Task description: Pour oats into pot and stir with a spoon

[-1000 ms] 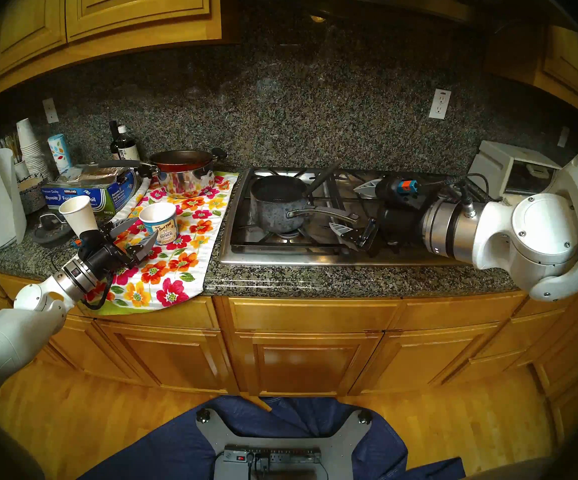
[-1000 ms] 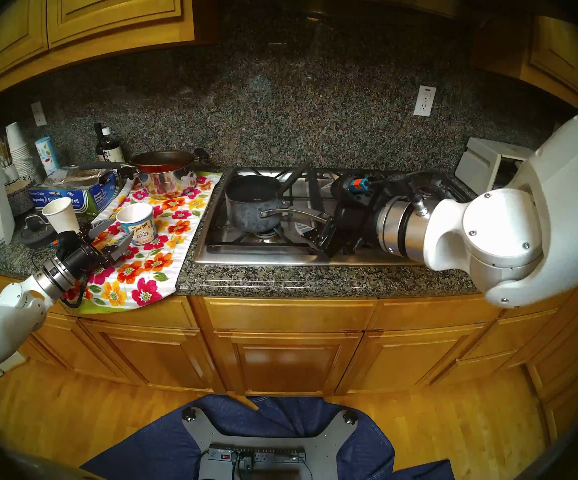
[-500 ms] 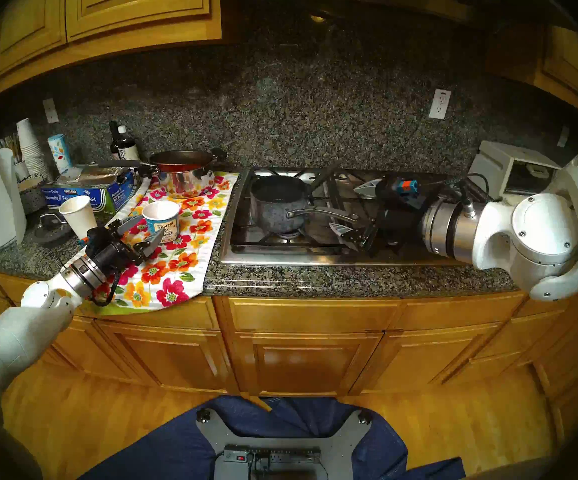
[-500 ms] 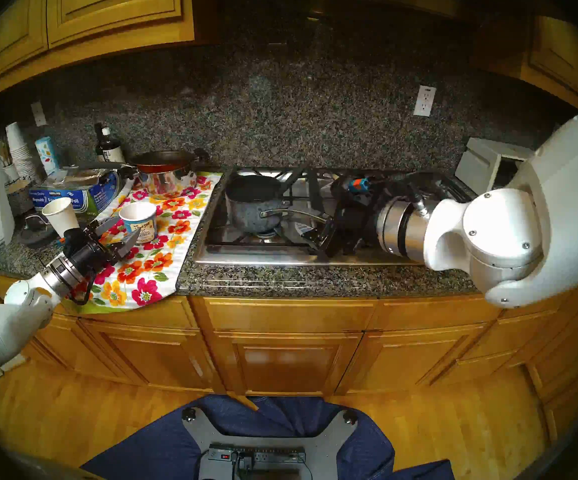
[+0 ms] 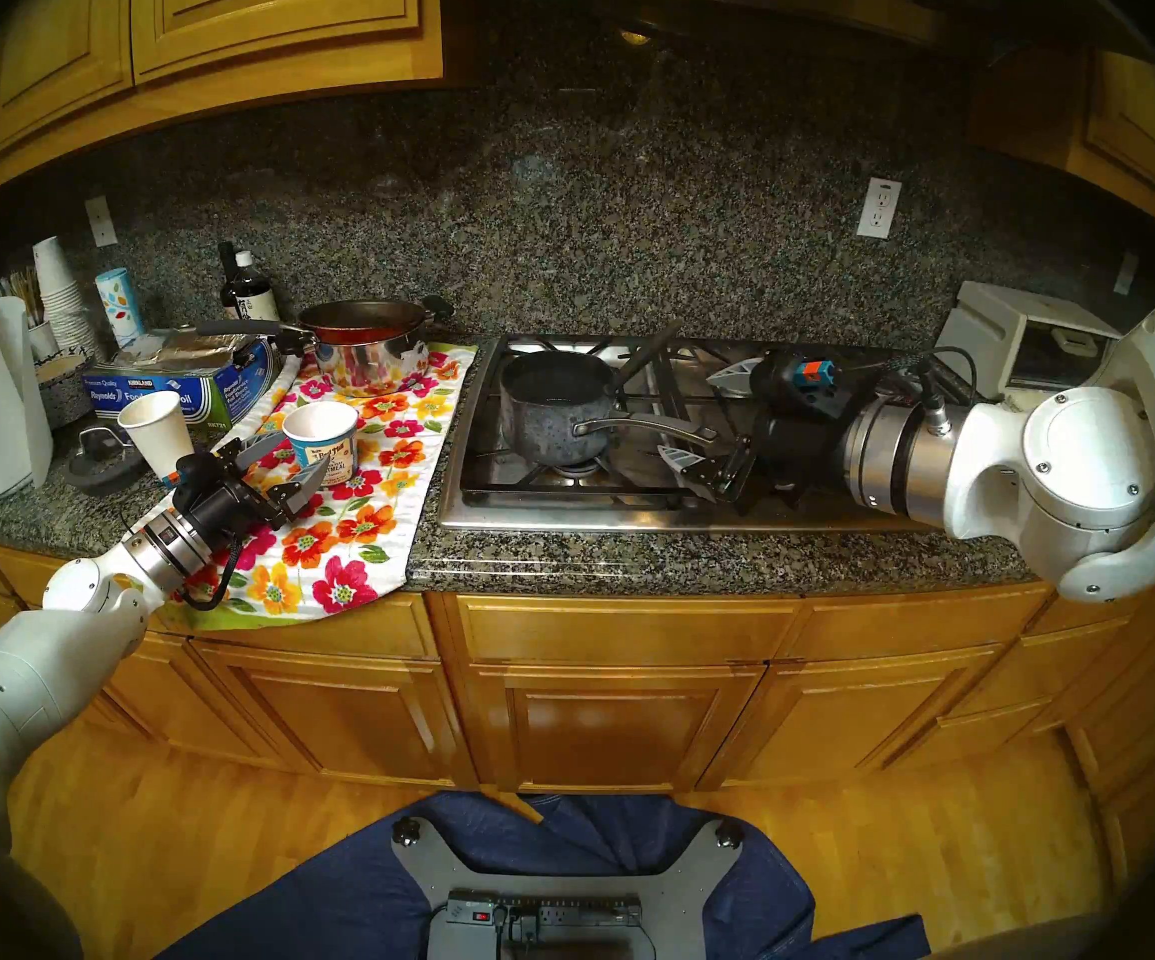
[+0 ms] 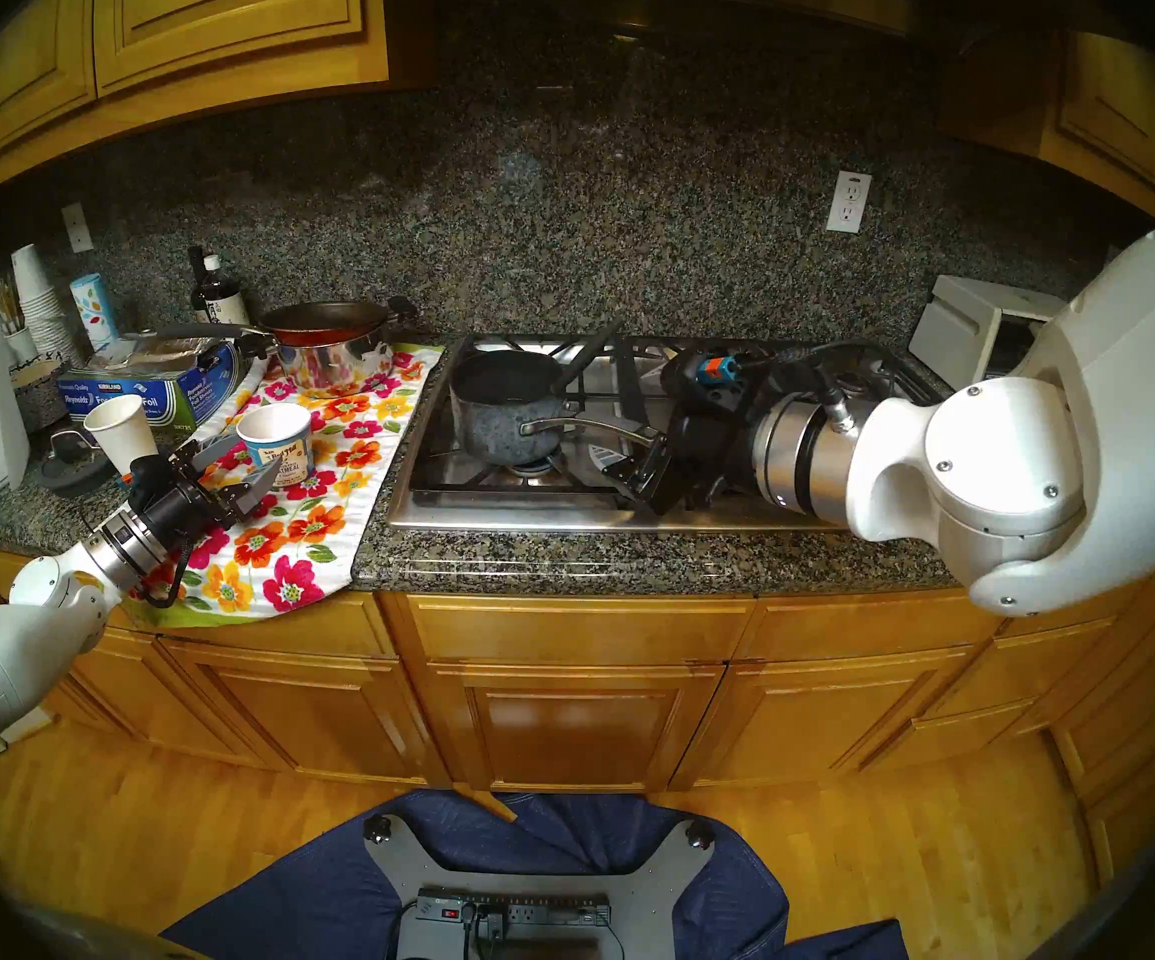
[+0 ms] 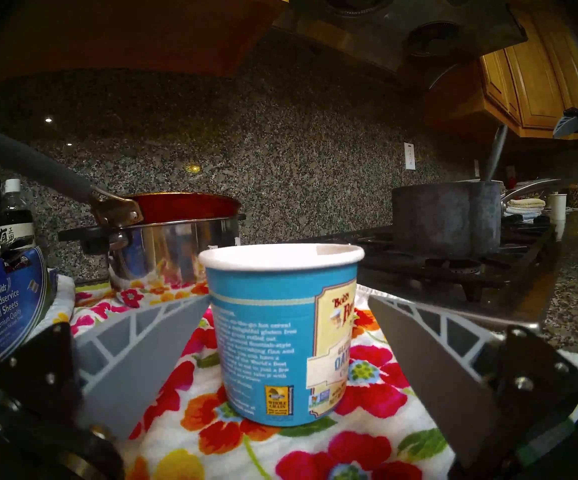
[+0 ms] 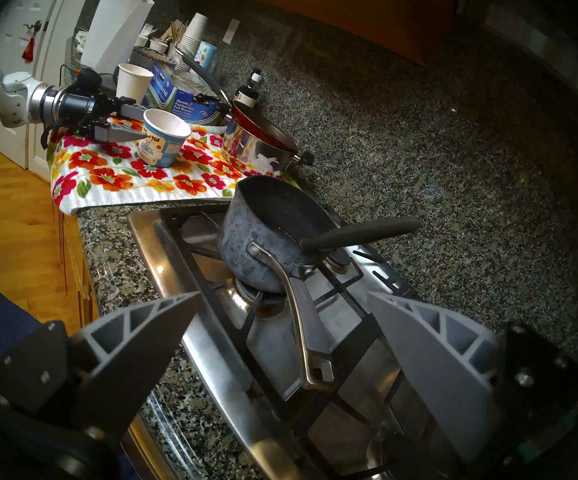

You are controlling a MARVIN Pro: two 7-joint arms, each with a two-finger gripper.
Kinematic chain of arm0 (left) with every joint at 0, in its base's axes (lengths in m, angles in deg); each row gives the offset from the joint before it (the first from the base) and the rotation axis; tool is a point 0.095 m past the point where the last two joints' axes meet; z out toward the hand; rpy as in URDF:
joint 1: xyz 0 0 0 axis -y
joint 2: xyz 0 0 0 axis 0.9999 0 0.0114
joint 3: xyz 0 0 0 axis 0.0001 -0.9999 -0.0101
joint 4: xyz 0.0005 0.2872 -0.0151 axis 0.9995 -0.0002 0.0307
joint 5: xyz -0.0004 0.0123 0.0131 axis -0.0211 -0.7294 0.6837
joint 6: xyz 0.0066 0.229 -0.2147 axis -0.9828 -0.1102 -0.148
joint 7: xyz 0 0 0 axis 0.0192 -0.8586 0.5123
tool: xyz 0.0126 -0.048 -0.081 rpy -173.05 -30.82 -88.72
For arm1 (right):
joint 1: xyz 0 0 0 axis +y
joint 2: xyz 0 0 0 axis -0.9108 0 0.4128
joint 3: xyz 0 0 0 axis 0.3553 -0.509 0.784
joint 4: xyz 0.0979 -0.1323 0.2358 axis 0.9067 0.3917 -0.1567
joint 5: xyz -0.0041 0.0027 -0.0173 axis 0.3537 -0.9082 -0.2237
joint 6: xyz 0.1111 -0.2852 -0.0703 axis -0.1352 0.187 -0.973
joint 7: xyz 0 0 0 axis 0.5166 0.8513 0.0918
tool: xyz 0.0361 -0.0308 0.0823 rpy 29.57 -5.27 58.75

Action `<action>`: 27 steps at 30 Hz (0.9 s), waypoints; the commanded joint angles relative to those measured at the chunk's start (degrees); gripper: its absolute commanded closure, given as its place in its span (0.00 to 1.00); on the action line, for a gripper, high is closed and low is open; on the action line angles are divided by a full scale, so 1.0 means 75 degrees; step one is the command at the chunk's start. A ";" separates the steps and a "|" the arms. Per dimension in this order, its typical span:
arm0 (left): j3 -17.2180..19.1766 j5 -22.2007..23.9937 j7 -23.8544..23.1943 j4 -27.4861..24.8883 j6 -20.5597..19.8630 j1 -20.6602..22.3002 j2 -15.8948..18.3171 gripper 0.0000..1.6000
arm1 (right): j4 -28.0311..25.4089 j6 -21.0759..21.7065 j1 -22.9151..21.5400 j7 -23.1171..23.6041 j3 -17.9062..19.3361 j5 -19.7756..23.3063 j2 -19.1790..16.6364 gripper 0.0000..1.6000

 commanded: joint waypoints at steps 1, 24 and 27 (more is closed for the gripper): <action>0.0098 -0.0075 -0.0127 0.0146 0.0154 0.0369 -0.0034 0.00 | 0.0062 -0.0020 -0.0123 -0.0024 0.0013 0.0003 0.0002 0.00; -0.0021 -0.0455 -0.0339 0.0607 0.0017 0.1095 -0.0556 0.00 | 0.0062 -0.0021 -0.0120 -0.0024 0.0014 0.0003 0.0001 0.00; -0.0018 -0.0492 -0.0350 0.0606 -0.0041 0.1174 -0.0603 0.00 | 0.0062 -0.0021 -0.0120 -0.0024 0.0014 0.0003 0.0001 0.00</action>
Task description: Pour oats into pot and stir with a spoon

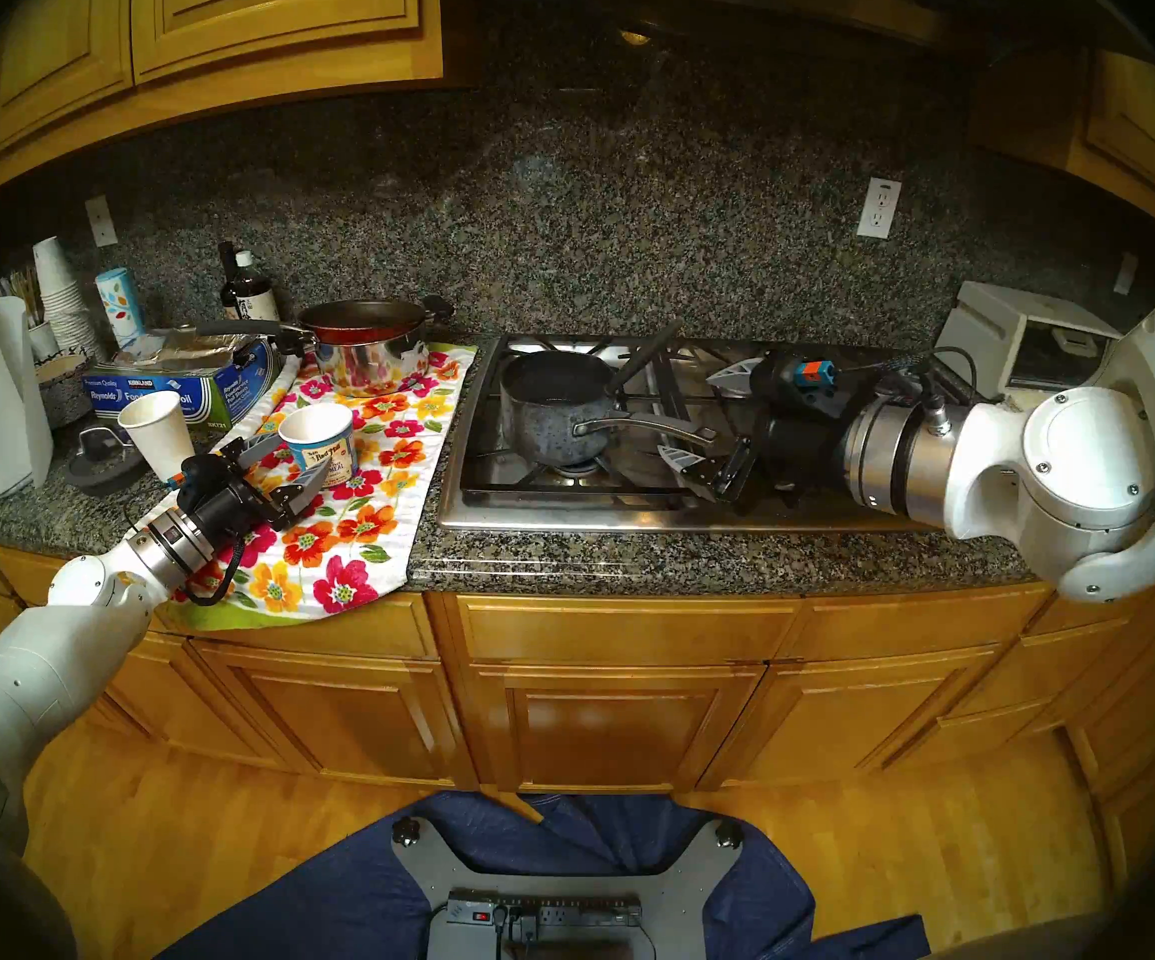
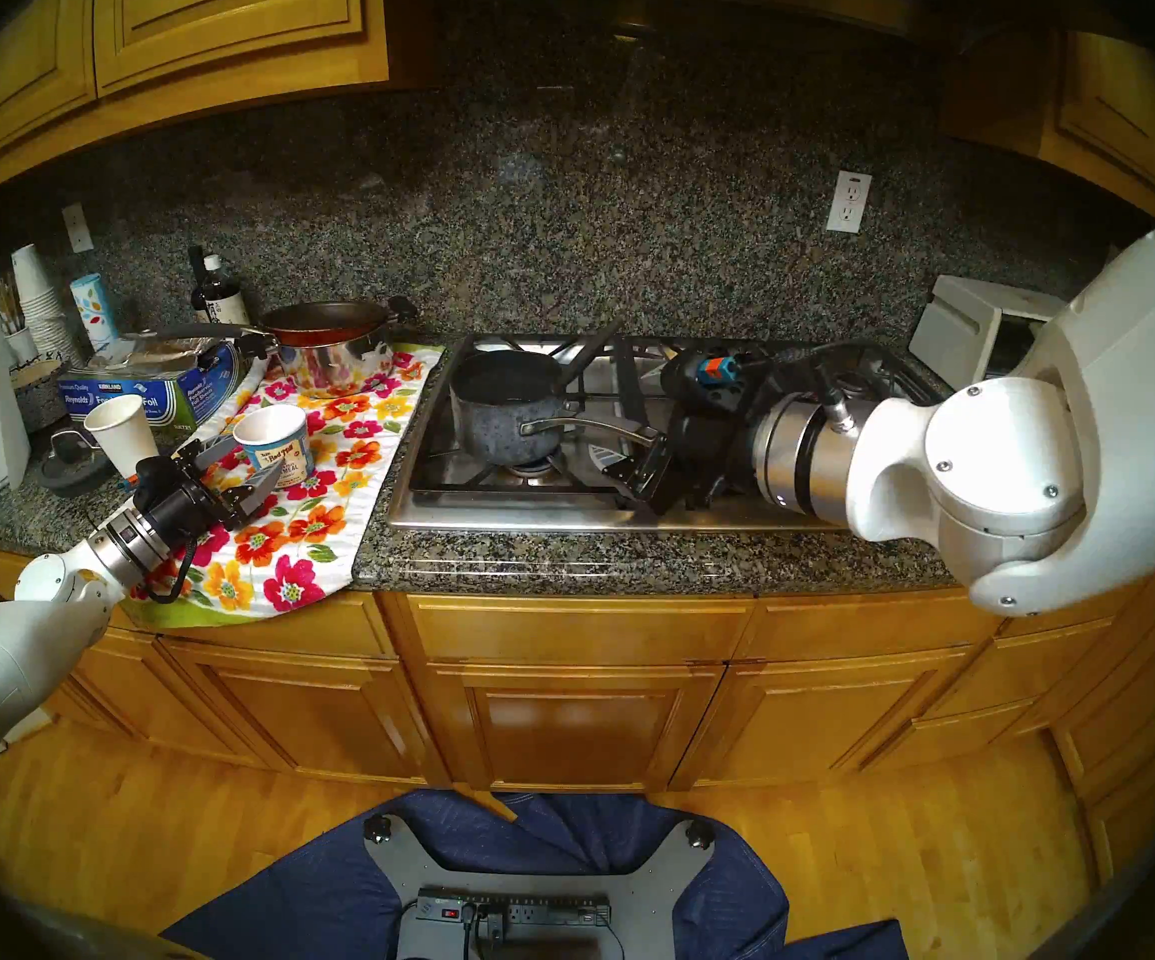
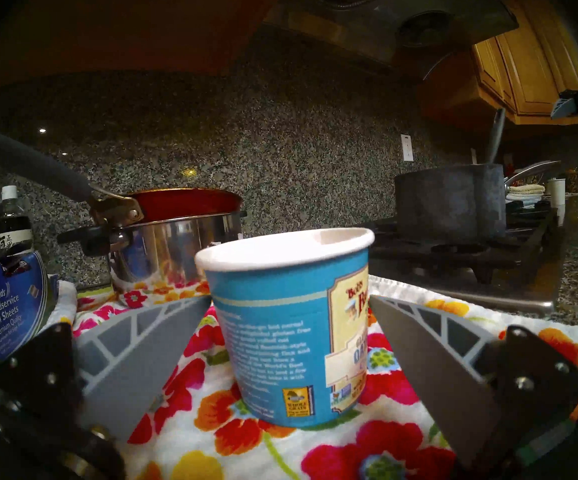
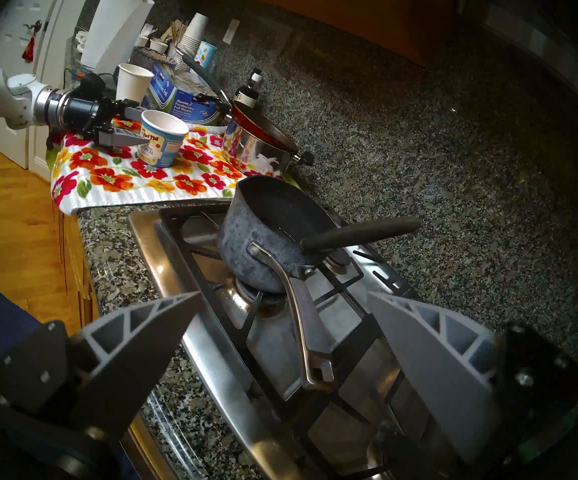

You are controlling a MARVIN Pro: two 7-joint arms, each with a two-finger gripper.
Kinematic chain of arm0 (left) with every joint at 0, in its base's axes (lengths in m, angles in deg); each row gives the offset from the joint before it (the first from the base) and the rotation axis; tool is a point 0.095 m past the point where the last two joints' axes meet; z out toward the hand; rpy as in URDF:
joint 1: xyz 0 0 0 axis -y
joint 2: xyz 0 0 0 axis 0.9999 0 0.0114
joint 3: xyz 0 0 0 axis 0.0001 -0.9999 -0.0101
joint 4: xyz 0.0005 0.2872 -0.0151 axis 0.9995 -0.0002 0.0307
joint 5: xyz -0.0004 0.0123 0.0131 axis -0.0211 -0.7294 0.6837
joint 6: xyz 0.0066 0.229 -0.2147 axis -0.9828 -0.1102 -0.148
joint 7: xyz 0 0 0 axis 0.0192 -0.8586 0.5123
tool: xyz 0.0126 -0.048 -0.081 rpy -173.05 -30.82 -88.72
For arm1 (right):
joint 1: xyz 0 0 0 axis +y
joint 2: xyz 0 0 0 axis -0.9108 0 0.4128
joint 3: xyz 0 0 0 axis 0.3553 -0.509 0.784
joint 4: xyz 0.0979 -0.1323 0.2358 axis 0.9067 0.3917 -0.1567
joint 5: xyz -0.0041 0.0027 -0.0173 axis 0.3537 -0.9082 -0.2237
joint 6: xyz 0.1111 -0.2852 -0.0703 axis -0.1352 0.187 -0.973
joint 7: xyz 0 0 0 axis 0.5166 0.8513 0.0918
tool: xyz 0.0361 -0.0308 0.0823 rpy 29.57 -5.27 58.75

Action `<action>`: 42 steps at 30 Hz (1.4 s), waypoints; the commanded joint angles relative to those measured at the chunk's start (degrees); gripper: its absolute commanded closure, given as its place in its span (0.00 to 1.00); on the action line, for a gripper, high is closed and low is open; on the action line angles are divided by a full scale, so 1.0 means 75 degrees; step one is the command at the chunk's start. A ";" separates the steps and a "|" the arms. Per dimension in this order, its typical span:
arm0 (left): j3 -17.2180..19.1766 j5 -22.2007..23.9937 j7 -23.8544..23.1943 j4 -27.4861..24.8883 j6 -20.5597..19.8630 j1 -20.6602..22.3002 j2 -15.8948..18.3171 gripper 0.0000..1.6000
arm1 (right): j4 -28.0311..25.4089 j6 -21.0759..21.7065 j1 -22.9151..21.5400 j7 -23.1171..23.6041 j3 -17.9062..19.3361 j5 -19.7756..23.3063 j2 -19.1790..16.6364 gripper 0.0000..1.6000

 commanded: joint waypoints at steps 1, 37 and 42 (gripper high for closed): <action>0.0057 -0.0012 0.0020 -0.0054 -0.0108 0.0514 -0.0130 0.00 | 0.0063 -0.0021 -0.0121 -0.0025 0.0014 0.0003 0.0001 0.00; 0.0341 0.0039 -0.0383 -0.0191 0.0024 0.0408 -0.0038 0.56 | 0.0063 -0.0021 -0.0119 -0.0025 0.0014 0.0003 0.0001 0.00; 0.0457 0.0113 -0.0446 -0.0343 -0.0022 0.0466 0.0048 0.57 | 0.0064 -0.0021 -0.0115 -0.0025 0.0015 0.0003 0.0001 0.00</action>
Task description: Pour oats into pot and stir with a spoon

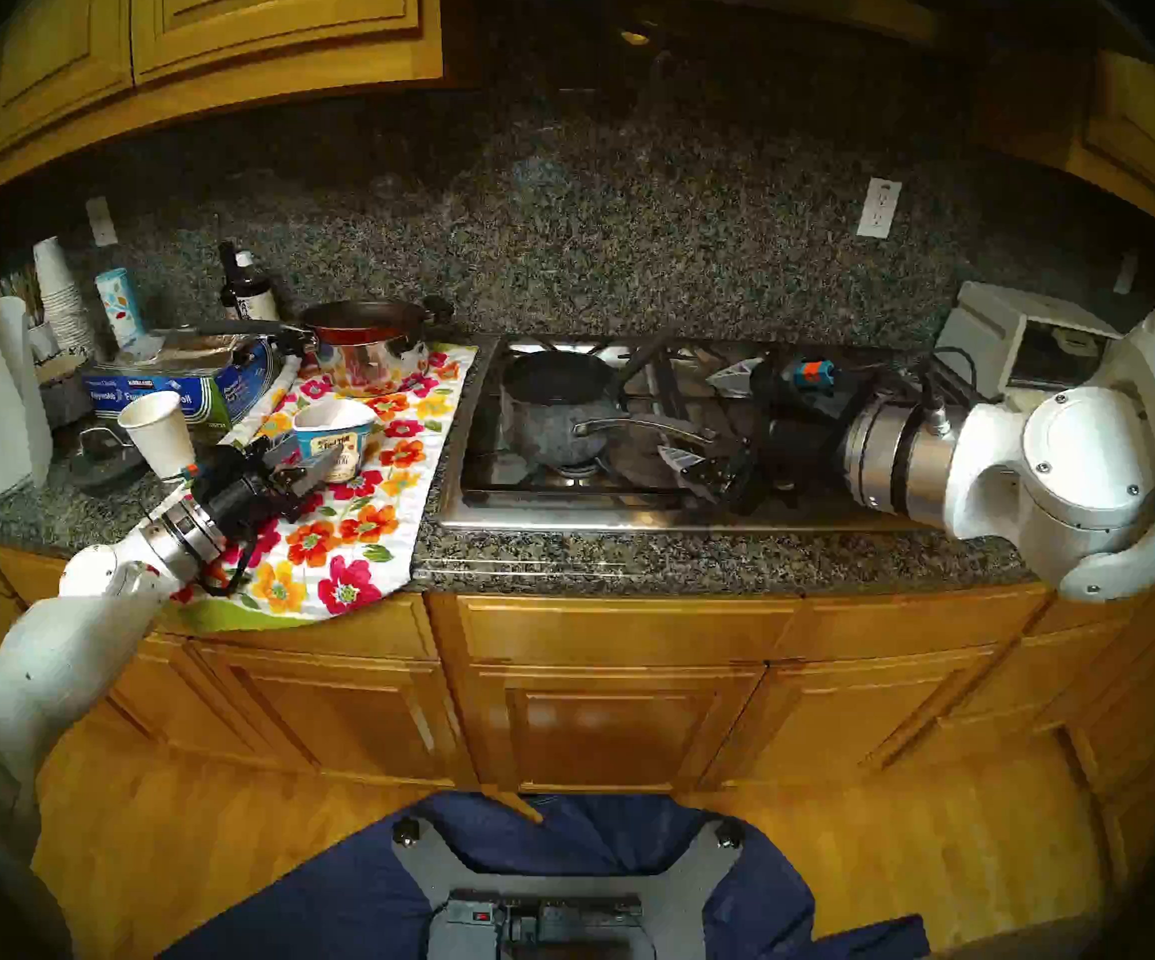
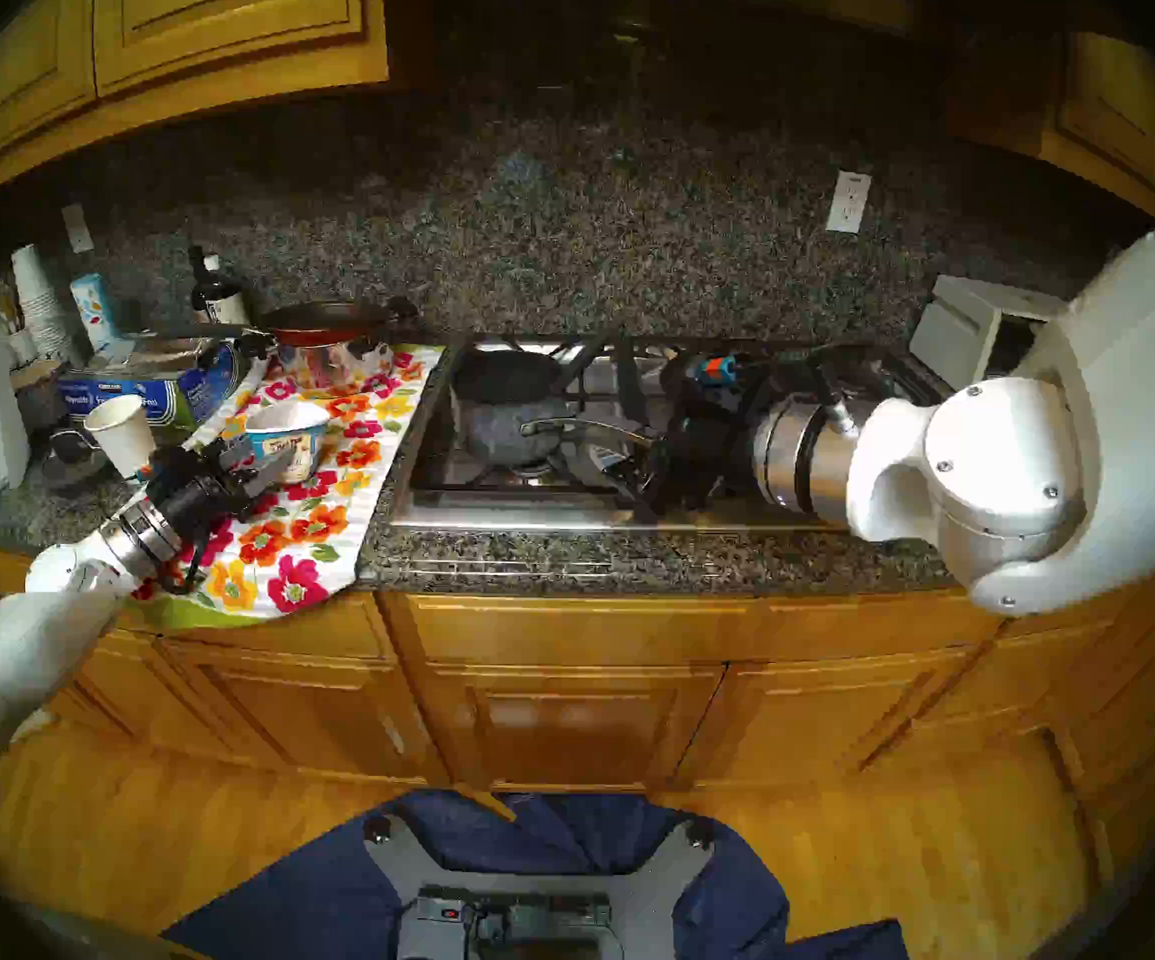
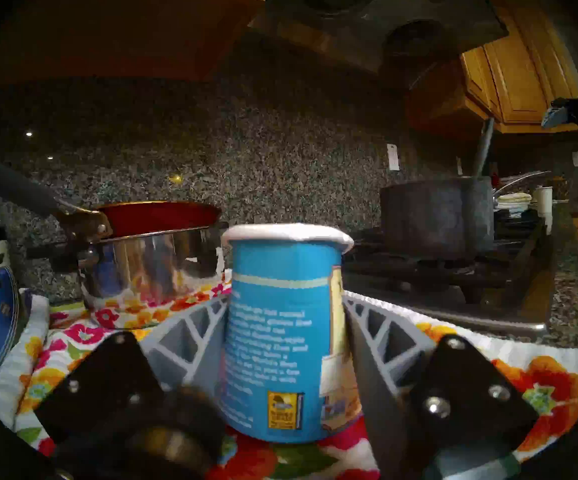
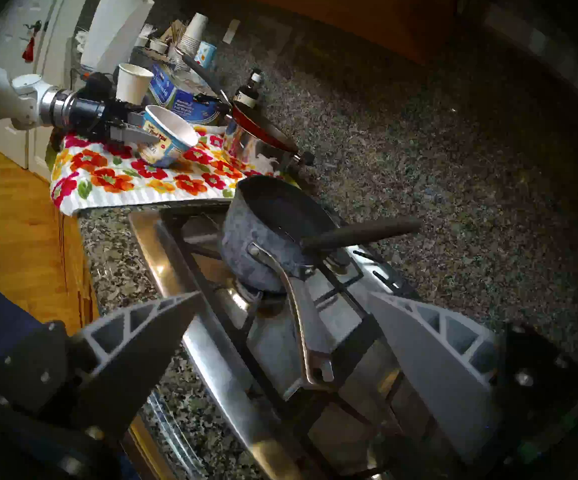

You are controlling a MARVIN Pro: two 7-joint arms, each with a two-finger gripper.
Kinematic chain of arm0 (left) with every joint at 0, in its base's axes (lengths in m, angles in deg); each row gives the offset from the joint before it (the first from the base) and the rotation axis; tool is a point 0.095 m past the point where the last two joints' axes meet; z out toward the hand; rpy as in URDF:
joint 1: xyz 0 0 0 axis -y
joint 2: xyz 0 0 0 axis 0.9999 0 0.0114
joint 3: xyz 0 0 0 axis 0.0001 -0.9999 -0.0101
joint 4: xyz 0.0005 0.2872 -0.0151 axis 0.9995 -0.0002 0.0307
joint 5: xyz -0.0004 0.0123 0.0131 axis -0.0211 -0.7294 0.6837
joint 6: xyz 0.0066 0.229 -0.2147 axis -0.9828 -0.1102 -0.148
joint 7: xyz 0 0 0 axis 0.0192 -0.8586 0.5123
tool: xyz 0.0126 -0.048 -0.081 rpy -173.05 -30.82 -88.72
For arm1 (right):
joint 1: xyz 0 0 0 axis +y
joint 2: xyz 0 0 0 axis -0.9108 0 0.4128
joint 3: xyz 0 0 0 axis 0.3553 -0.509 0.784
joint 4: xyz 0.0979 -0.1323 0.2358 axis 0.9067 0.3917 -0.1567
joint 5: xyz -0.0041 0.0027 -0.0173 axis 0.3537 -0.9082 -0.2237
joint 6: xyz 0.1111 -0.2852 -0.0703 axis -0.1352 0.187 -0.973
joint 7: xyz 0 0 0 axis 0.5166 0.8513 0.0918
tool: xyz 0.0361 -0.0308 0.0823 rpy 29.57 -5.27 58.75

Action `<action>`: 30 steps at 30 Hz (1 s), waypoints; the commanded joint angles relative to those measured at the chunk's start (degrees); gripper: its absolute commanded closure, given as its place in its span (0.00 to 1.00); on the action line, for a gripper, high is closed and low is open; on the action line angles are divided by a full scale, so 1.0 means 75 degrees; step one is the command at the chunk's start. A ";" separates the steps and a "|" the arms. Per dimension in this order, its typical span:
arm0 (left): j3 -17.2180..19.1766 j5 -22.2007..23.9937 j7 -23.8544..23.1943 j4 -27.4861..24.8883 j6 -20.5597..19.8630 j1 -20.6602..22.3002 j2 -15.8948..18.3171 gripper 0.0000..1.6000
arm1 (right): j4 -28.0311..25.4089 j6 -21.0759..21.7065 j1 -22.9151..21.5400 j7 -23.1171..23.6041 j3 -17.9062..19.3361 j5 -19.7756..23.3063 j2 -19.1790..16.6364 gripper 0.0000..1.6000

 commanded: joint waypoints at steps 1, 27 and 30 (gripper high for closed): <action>0.0359 0.0213 -0.0054 -0.0353 0.0076 0.0265 0.0256 0.57 | 0.0064 -0.0021 -0.0115 -0.0026 0.0016 0.0003 0.0001 0.00; 0.0525 0.0358 -0.0082 -0.1355 -0.0750 0.0773 0.0289 0.57 | 0.0065 -0.0021 -0.0112 -0.0026 0.0016 0.0003 0.0001 0.00; 0.0483 0.0300 -0.0074 -0.1485 -0.0838 0.0853 0.0263 0.57 | 0.0065 -0.0021 -0.0113 -0.0026 0.0016 0.0003 0.0001 0.00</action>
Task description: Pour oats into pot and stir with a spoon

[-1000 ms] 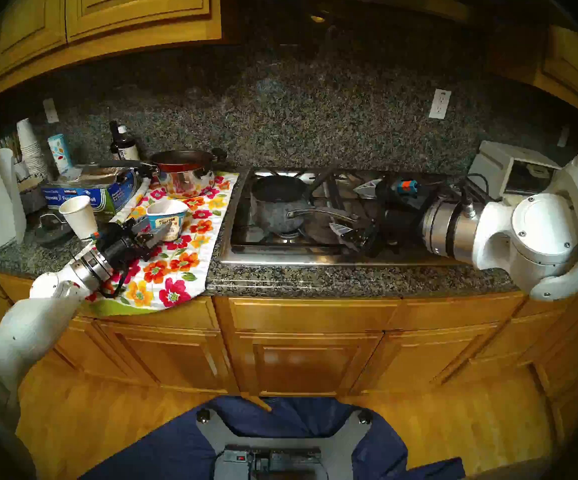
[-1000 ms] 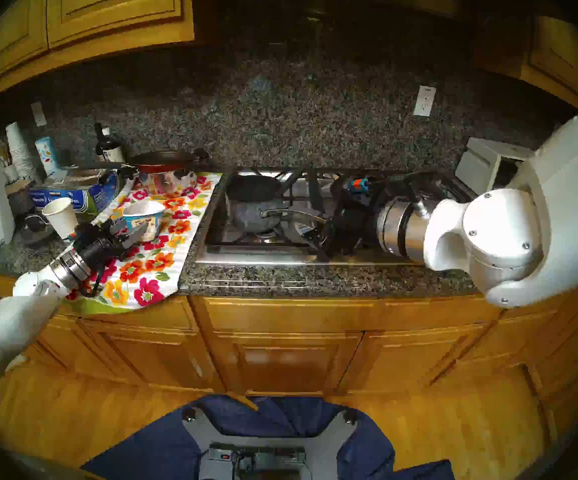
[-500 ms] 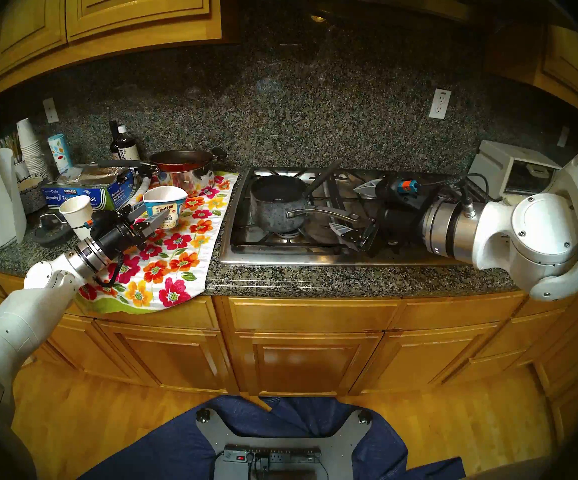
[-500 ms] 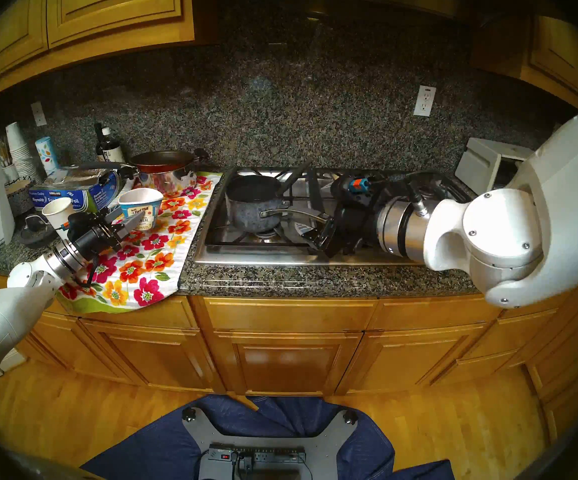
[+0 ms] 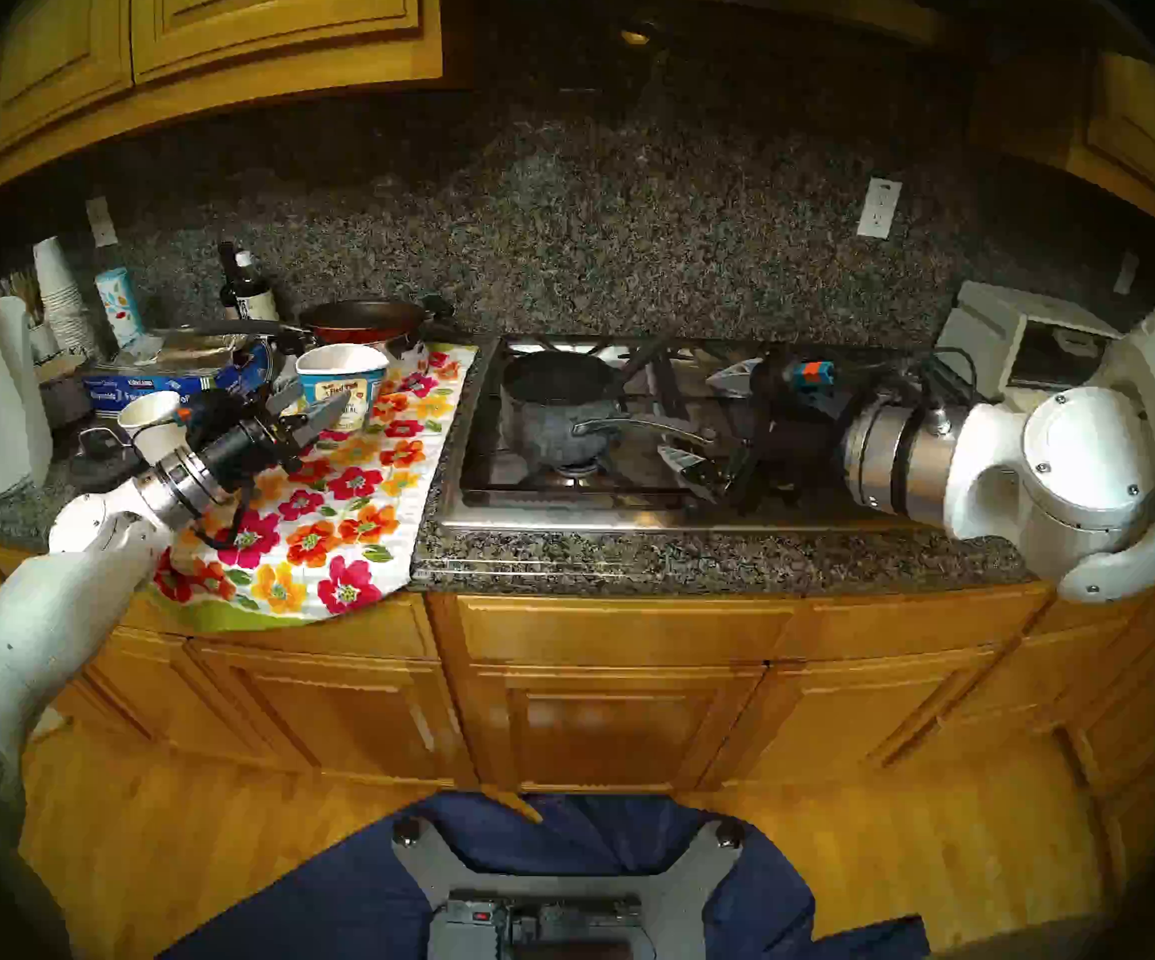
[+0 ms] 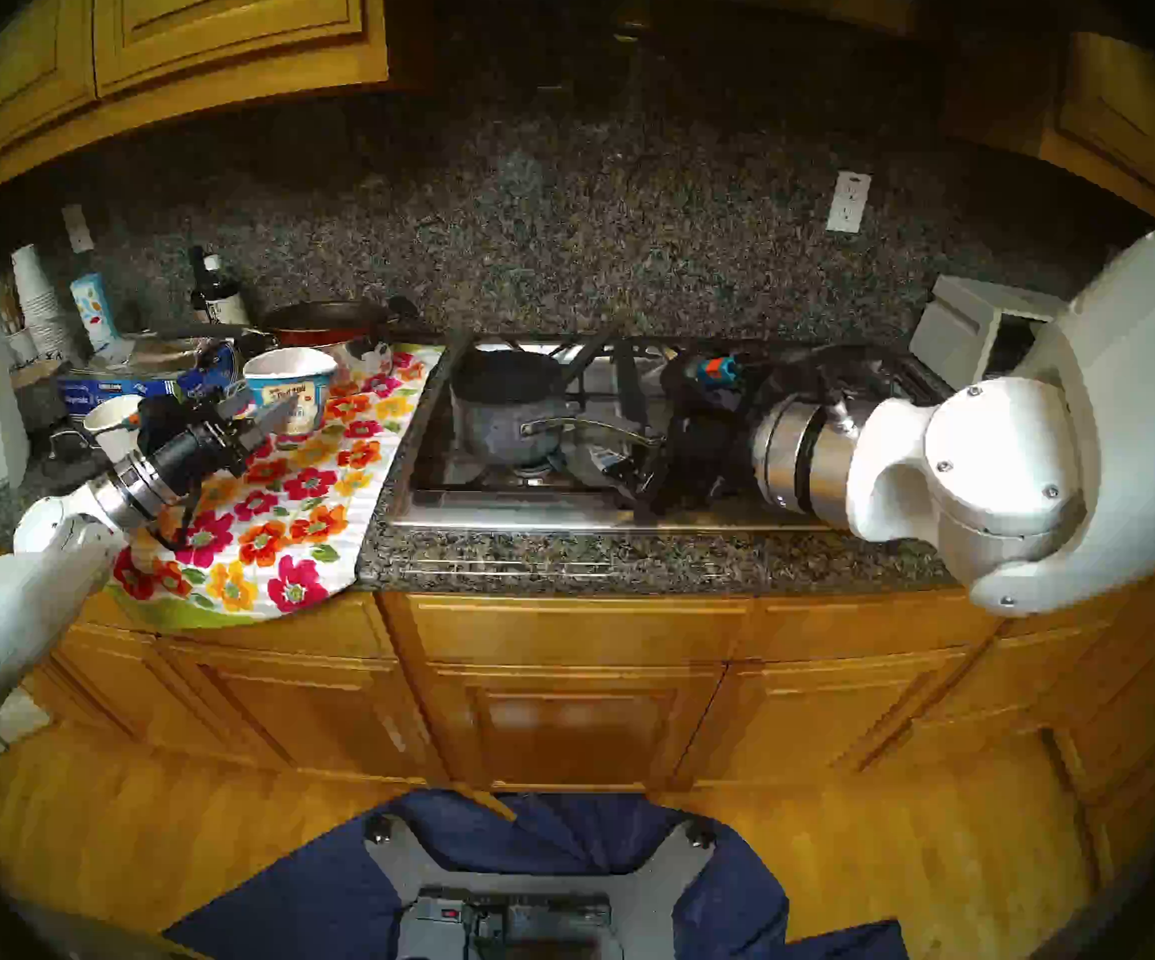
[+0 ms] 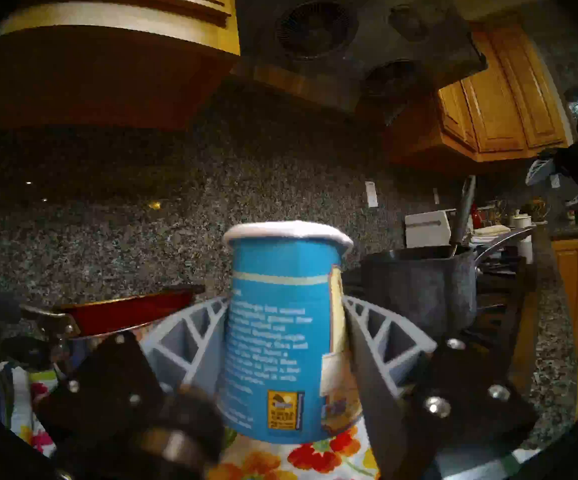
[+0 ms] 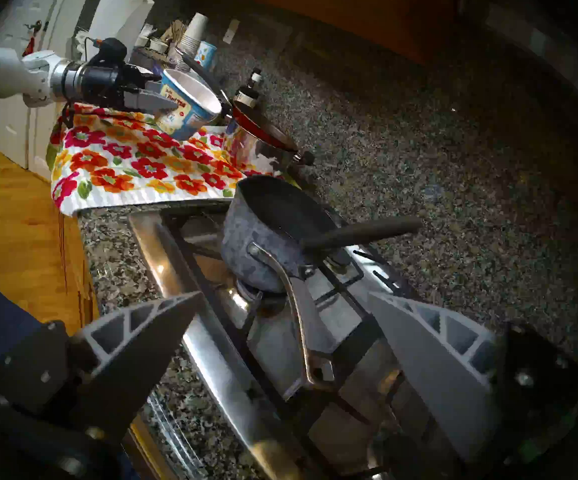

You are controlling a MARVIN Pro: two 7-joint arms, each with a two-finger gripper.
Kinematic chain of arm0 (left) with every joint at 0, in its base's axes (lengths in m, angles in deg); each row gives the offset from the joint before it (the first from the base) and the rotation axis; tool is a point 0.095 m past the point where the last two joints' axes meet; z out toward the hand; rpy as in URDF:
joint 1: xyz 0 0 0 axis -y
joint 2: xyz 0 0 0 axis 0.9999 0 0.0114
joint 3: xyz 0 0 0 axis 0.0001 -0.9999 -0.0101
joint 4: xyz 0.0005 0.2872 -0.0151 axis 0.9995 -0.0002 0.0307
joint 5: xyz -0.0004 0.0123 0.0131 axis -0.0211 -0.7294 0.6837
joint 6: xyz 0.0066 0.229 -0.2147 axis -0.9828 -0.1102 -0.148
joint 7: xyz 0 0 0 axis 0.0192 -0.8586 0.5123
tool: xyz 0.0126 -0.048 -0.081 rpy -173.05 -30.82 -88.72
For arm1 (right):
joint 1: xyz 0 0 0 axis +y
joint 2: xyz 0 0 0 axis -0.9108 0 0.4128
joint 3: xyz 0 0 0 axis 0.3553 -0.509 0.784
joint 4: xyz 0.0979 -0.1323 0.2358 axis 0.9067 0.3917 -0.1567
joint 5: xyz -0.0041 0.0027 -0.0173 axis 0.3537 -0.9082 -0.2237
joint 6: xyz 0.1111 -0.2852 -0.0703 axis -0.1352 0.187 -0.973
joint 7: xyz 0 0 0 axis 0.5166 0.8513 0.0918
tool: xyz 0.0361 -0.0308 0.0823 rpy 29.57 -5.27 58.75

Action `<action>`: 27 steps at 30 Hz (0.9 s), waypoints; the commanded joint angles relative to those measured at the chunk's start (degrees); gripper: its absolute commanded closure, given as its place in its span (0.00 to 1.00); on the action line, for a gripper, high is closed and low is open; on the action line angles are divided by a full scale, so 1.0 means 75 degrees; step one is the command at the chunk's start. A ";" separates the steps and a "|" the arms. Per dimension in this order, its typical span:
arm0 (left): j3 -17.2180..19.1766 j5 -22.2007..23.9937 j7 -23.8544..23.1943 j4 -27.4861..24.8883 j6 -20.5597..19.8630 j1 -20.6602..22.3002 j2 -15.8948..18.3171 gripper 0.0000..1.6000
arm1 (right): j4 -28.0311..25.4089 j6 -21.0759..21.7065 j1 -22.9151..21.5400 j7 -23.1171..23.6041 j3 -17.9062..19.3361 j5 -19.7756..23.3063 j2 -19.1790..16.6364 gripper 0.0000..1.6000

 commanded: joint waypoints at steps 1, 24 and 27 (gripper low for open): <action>0.0111 -0.0001 -0.0001 -0.0459 -0.0126 0.0586 -0.0002 0.57 | 0.0065 -0.0021 -0.0117 -0.0026 0.0016 0.0003 0.0001 0.00; -0.0353 -0.0651 -0.0026 -0.0764 -0.1027 0.1794 -0.0573 0.55 | 0.0065 -0.0022 -0.0115 -0.0027 0.0016 0.0002 0.0001 0.00; -0.0422 -0.0781 -0.0093 -0.0713 -0.1116 0.1934 -0.0708 0.55 | 0.0065 -0.0022 -0.0117 -0.0027 0.0016 0.0002 0.0001 0.00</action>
